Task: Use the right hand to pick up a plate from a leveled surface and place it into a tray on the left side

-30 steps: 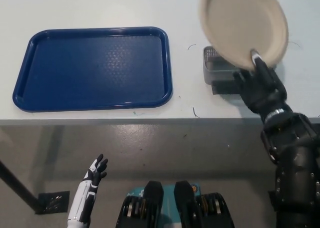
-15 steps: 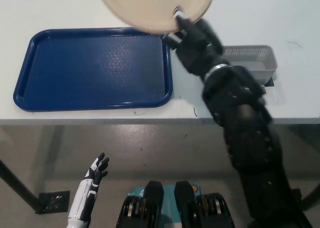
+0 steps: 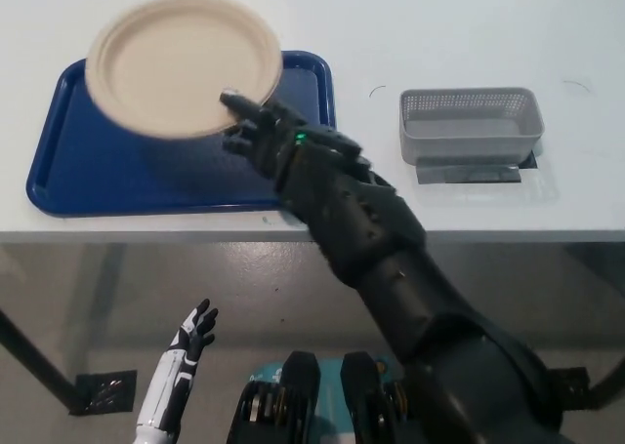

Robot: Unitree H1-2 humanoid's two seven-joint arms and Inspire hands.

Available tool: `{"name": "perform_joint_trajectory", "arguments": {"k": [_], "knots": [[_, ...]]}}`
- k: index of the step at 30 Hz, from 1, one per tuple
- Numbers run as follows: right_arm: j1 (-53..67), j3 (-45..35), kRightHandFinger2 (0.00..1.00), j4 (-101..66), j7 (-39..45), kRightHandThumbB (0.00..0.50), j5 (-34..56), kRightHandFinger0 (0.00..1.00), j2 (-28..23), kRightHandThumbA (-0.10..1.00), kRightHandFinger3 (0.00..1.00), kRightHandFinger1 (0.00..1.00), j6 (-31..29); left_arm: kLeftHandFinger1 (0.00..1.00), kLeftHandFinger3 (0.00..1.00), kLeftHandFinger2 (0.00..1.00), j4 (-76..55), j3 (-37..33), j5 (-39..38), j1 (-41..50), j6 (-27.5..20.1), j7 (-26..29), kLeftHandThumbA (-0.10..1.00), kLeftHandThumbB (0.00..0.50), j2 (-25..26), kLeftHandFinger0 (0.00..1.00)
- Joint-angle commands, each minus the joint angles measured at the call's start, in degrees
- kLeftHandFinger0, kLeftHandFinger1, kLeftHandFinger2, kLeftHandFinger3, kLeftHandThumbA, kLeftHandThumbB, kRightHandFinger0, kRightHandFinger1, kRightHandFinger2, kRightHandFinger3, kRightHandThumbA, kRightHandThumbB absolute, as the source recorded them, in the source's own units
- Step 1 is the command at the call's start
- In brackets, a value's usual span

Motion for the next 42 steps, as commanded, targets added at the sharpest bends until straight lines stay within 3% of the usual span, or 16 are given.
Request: {"name": "perform_joint_trajectory", "arguments": {"k": [1,2,3,4,5,7,8,10,16,24,26,28,31,37,40,42], "knots": [[-10.5,0.1,0.56,9.6,6.7,0.154,-7.2,0.00,2.5,0.10,0.54,0.08,-9.1,1.00,1.00,1.00,-1.7,-0.9,0.4,-0.7,-0.8,-0.7,1.00,0.128,0.7,1.00],[-11.1,0.9,0.74,11.0,8.2,0.212,-8.5,0.13,2.5,0.26,0.43,0.28,-9.7,1.00,1.00,1.00,-1.8,-1.0,0.3,-0.7,-0.7,-0.8,1.00,0.123,0.7,1.00],[-11.5,1.4,1.00,11.9,10.2,0.289,-9.3,0.53,2.4,0.67,0.96,0.74,-9.8,1.00,1.00,1.00,-1.8,-1.1,0.3,-0.7,-0.6,-0.8,1.00,0.120,0.7,1.00],[-11.7,2.5,1.00,12.0,15.8,0.310,-9.9,0.92,1.8,0.82,1.00,1.00,-8.5,1.00,1.00,1.00,-1.8,-1.1,0.1,-0.8,-0.4,-0.9,1.00,0.121,0.6,1.00],[-11.6,3.9,1.00,11.7,19.9,0.335,-11.0,1.00,1.2,0.94,1.00,1.00,-7.8,1.00,1.00,1.00,-1.8,-1.2,0.0,-0.8,-0.3,-0.9,1.00,0.135,0.7,1.00],[-11.9,4.1,1.00,12.4,20.4,0.403,-11.6,1.00,1.1,0.99,1.00,1.00,-8.3,1.00,1.00,1.00,-1.7,-1.3,0.1,-0.9,-0.5,-0.8,1.00,0.130,0.7,1.00],[-11.5,4.0,1.00,12.0,20.6,0.463,-11.9,1.00,0.9,1.00,1.00,1.00,-8.8,1.00,1.00,1.00,-2.2,-1.3,0.2,-0.7,-0.2,-0.9,1.00,0.141,1.0,1.00],[-11.0,3.1,1.00,11.7,20.9,0.491,-11.6,1.00,0.6,1.00,1.00,1.00,-10.0,1.00,1.00,1.00,-2.2,-1.5,0.4,-0.7,-0.2,-0.9,1.00,0.142,1.1,1.00],[-8.9,0.1,1.00,9.1,23.0,0.481,-11.7,1.00,-1.1,1.00,1.00,1.00,-12.5,1.00,1.00,1.00,-2.3,-1.8,0.1,-0.3,0.0,-0.8,1.00,0.144,1.2,1.00],[-4.0,-2.8,1.00,-3.1,25.4,0.485,-12.4,1.00,-3.6,0.97,1.00,1.00,-9.1,1.00,1.00,1.00,-2.0,-2.4,-0.3,0.0,-0.7,-0.9,1.00,0.128,0.8,1.00],[-0.3,-2.0,1.00,-12.8,25.7,0.442,-12.8,1.00,-4.8,0.99,1.00,1.00,-5.8,1.00,1.00,1.00,-2.0,-2.4,-0.7,-0.1,-0.7,-1.2,1.00,0.119,1.0,1.00],[4.6,-0.8,1.00,-27.2,24.0,0.488,-13.2,1.00,-6.6,1.00,1.00,1.00,-0.6,1.00,1.00,1.00,-2.2,-2.3,-0.7,-0.1,-0.1,-1.2,1.00,0.128,1.2,1.00],[9.8,-1.6,1.00,-45.6,20.7,0.485,-11.2,1.00,-8.3,0.92,1.00,1.00,5.2,1.00,1.00,1.00,-2.1,-2.2,-1.7,-0.6,0.3,-1.9,1.00,0.128,1.5,1.00],[19.0,2.5,1.00,-80.5,12.3,0.500,-1.7,1.00,-19.0,0.96,1.00,1.00,5.7,1.00,1.00,1.00,-1.3,-2.2,-1.2,-1.1,-0.4,-1.9,1.00,0.136,2.0,1.00],[24.9,2.1,1.00,-95.0,15.2,0.460,-4.3,1.00,-23.4,1.00,1.00,1.00,5.7,1.00,1.00,1.00,-1.1,-2.1,-1.1,-1.2,0.0,-1.7,1.00,0.133,1.9,1.00],[29.4,0.3,1.00,-102.2,18.6,0.456,-7.2,1.00,-23.3,1.00,1.00,1.00,5.7,1.00,1.00,1.00,-0.9,-2.1,-0.8,-1.2,0.1,-1.5,1.00,0.134,1.9,1.00]]}}
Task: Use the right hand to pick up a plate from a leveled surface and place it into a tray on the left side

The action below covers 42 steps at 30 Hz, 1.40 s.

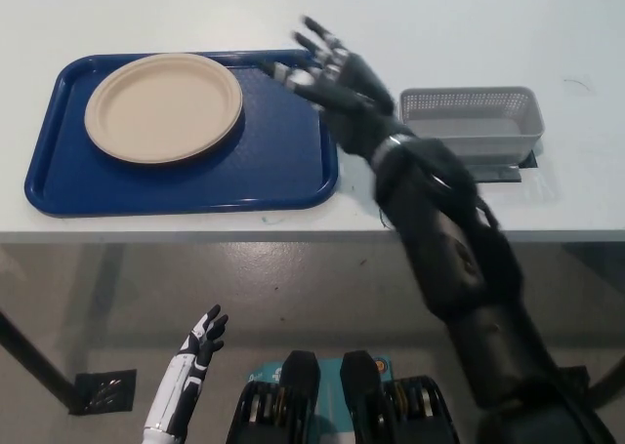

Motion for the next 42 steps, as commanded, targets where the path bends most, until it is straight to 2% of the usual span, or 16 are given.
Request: {"name": "perform_joint_trajectory", "arguments": {"k": [1,2,4,7,11,12,14,15,19,20,22,27,30,34,40,42], "knots": [[11.3,1.0,1.00,-72.0,-0.7,0.457,3.2,1.00,-13.4,1.00,1.00,1.00,9.3,1.00,1.00,1.00,-1.5,-0.3,-0.6,-1.2,-0.3,-1.4,1.00,0.134,1.3,1.00],[15.6,0.4,1.00,-74.0,4.2,0.442,-0.7,1.00,-13.9,1.00,1.00,1.00,3.8,1.00,1.00,1.00,-1.3,-0.3,-0.2,-1.4,-0.1,-1.2,1.00,0.132,1.3,1.00],[19.5,0.5,1.00,-75.7,7.5,0.448,-3.5,1.00,-15.3,1.00,1.00,1.00,-1.4,1.00,1.00,1.00,-0.9,-0.4,0.0,-1.8,-0.3,-1.1,1.00,0.125,1.2,1.00],[27.5,-0.2,1.00,-79.4,8.9,0.470,-4.7,1.00,-16.5,1.00,1.00,1.00,-5.6,1.00,1.00,1.00,-0.3,-0.3,-0.1,-2.2,-0.3,-0.9,1.00,0.126,1.0,1.00],[37.9,0.2,1.00,-80.4,10.6,0.425,-6.8,1.00,-15.4,1.00,1.00,1.00,-14.7,1.00,1.00,1.00,-0.3,-0.4,-0.1,-2.6,-0.2,-0.9,1.00,0.122,0.8,1.00],[40.9,0.6,1.00,-80.4,11.4,0.384,-6.8,1.00,-15.3,1.00,1.00,1.00,-16.6,1.00,1.00,1.00,-0.3,-0.3,-0.4,-2.7,0.0,-1.0,1.00,0.110,0.7,1.00],[47.5,1.6,1.00,-80.4,11.5,0.389,-7.5,1.00,-14.8,1.00,1.00,1.00,-18.1,1.00,1.00,1.00,0.0,-0.2,-0.6,-3.3,-0.1,-0.9,1.00,0.108,0.6,1.00],[48.7,1.5,1.00,-79.8,12.3,0.366,-8.6,1.00,-14.8,1.00,1.00,1.00,-19.2,1.00,1.00,1.00,0.2,-0.1,-0.5,-3.5,-0.2,-0.8,1.00,0.109,0.6,1.00],[58.4,2.6,1.00,-69.2,14.5,0.376,-16.0,1.00,-13.3,1.00,1.00,1.00,-30.6,1.00,1.00,1.00,0.8,-0.2,-0.4,-3.6,-1.0,-0.6,1.00,0.109,0.3,1.00],[60.0,3.0,1.00,-65.8,14.5,0.392,-15.9,1.00,-13.5,1.00,1.00,1.00,-31.1,1.00,1.00,1.00,0.7,-0.1,-1.1,-3.6,-0.7,-0.9,1.00,0.116,0.2,1.00],[60.7,3.2,1.00,-60.5,13.6,0.330,-18.1,1.00,-12.8,1.00,1.00,1.00,-33.7,1.00,1.00,1.00,0.5,-0.1,-1.3,-3.5,-0.8,-1.0,1.00,0.107,0.3,1.00],[58.4,2.4,1.00,-42.7,9.8,0.313,-23.3,1.00,-13.5,1.00,1.00,1.00,-37.6,1.00,1.00,1.00,0.1,-0.1,-0.8,-3.3,-1.2,-0.3,1.00,0.106,-0.3,1.00],[54.4,2.5,1.00,-32.6,8.1,0.248,-24.5,1.00,-14.3,1.00,1.00,1.00,-38.1,1.00,1.00,1.00,0.1,0.1,-1.3,-3.1,-2.1,-0.3,1.00,0.093,-0.5,1.00],[51.5,3.1,1.00,-22.8,6.5,0.199,-25.5,1.00,-14.1,1.00,1.00,1.00,-39.4,1.00,1.00,1.00,-0.9,0.2,-1.2,-2.3,-1.5,0.1,1.00,0.089,-0.9,1.00],[48.8,4.0,1.00,-16.6,4.7,0.211,-27.7,1.00,-13.9,1.00,1.00,1.00,-39.7,1.00,1.00,1.00,-1.6,0.4,-1.2,-2.4,-1.1,0.1,1.00,0.117,-0.7,1.00],[48.4,4.2,1.00,-15.9,4.4,0.194,-27.9,1.00,-13.4,1.00,1.00,1.00,-39.6,1.00,1.00,1.00,-2.4,0.4,-0.1,-1.9,-0.7,0.5,1.00,0.121,-0.2,1.00]]}}
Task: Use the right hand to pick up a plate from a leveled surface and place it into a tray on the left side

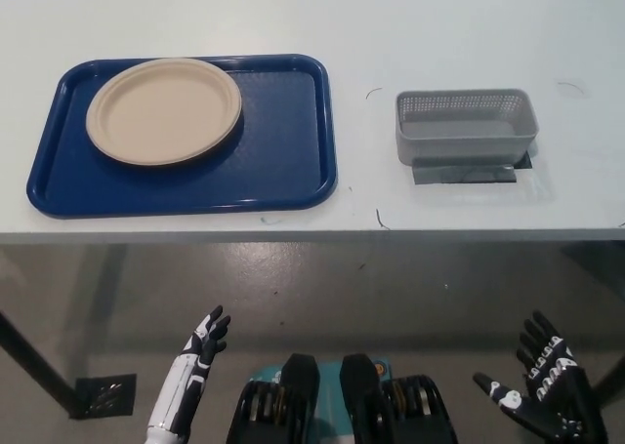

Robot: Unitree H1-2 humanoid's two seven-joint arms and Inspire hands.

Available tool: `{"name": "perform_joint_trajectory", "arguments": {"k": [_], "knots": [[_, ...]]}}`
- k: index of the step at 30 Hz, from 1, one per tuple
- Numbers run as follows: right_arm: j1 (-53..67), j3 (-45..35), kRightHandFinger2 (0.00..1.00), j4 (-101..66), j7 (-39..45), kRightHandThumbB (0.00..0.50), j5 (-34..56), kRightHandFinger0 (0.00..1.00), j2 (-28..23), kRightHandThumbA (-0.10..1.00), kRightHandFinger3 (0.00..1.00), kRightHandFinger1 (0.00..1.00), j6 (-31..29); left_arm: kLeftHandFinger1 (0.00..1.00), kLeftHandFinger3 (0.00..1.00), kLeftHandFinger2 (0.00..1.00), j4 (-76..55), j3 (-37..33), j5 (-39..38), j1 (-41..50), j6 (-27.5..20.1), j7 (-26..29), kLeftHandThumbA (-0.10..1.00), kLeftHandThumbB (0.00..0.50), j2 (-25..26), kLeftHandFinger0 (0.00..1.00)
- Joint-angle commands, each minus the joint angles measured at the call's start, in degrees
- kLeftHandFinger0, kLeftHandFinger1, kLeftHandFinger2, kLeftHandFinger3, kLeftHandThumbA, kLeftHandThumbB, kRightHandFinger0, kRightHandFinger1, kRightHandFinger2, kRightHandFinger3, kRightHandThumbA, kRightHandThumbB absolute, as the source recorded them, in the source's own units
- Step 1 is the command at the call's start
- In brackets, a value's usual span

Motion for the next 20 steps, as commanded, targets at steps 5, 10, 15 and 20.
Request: {"name": "perform_joint_trajectory", "arguments": {"k": [5,10,15,20], "knots": [[-6.6,1.9,1.00,5.8,0.6,0.169,-12.0,1.00,0.4,1.00,1.00,1.00,-18.7,1.00,1.00,1.00,-4.3,0.4,0.5,-1.7,0.0,0.6,1.00,0.131,0.4,1.00],[-7.9,2.0,1.00,6.3,-0.2,0.146,-13.4,1.00,1.5,1.00,1.00,1.00,-18.0,1.00,1.00,1.00,-4.4,0.2,1.7,-0.7,-0.6,1.3,1.00,0.127,0.1,1.00],[-8.4,1.9,1.00,9.3,-0.7,0.139,-15.8,1.00,1.1,1.00,1.00,1.00,-21.1,1.00,1.00,1.00,-5.0,0.9,3.4,-1.3,0.3,2.4,1.00,0.117,0.5,1.00],[-7.8,1.7,1.00,9.3,-0.2,0.146,-15.7,1.00,1.3,1.00,1.00,1.00,-21.6,1.00,1.00,1.00,-5.9,0.8,4.1,-0.6,2.1,2.4,1.00,0.096,0.4,1.00]]}}
